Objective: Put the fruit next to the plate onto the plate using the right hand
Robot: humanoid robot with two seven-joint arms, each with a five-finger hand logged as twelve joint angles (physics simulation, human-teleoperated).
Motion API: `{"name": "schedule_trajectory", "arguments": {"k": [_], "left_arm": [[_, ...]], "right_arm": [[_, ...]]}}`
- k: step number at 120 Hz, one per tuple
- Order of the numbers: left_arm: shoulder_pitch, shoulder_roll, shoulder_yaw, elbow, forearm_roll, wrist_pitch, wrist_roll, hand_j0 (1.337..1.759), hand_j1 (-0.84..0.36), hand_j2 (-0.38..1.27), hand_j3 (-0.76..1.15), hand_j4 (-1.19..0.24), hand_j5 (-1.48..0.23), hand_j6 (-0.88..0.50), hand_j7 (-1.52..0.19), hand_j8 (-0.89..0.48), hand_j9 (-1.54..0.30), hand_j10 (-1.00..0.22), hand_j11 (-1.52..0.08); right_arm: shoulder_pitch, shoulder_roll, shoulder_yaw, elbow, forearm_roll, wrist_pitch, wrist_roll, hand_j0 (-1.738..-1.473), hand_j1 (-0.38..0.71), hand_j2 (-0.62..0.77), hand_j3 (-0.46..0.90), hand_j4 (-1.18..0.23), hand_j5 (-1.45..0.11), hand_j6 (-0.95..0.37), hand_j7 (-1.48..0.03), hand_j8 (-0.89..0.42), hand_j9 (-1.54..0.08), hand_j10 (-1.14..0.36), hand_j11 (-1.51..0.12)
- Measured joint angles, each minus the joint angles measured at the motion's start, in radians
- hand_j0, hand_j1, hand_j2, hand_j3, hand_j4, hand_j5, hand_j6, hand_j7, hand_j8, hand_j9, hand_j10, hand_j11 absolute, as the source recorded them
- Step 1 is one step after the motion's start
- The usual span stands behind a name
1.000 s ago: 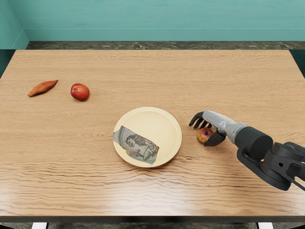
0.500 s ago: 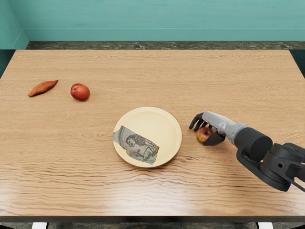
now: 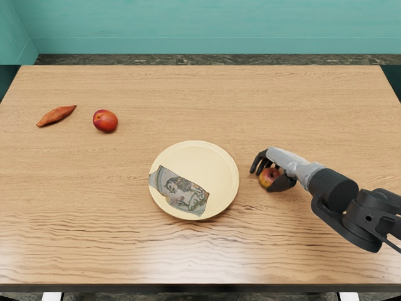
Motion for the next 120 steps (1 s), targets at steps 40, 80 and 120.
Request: {"name": "schedule_trajectory", "arguments": {"k": [40,80,120], "left_arm": [[0.0,0.0,0.0,0.0,0.0,0.0,0.0,1.658,0.34,0.0,0.0,-0.01,-0.01,-0.01,-0.01,-0.01,-0.01,-0.01,-0.01],[0.002,0.0,0.0,0.0,0.0,0.0,0.0,1.658,0.34,0.0,0.0,-0.01,-0.01,-0.01,-0.01,-0.01,-0.01,-0.01,-0.01],[0.001,0.0,0.0,0.0,0.0,0.0,0.0,1.658,0.34,0.0,0.0,-0.01,-0.01,-0.01,-0.01,-0.01,-0.01,-0.01,-0.01]], "right_arm": [[-0.002,0.0,0.0,0.0,0.0,0.0,0.0,-1.65,0.29,0.15,0.0,-0.68,-0.85,-0.58,-0.86,-0.4,-0.88,-0.46,-0.89],[-0.004,-0.001,0.0,-0.001,0.001,0.002,0.0,-1.652,0.23,0.23,0.0,-0.73,-0.92,-0.69,-0.93,-0.48,-0.94,-0.56,-0.96],[-0.004,-0.002,0.0,0.0,-0.001,0.004,-0.001,-1.65,0.2,0.18,0.0,-0.73,-0.93,-0.72,-0.94,-0.49,-0.95,-0.57,-0.97]]}}
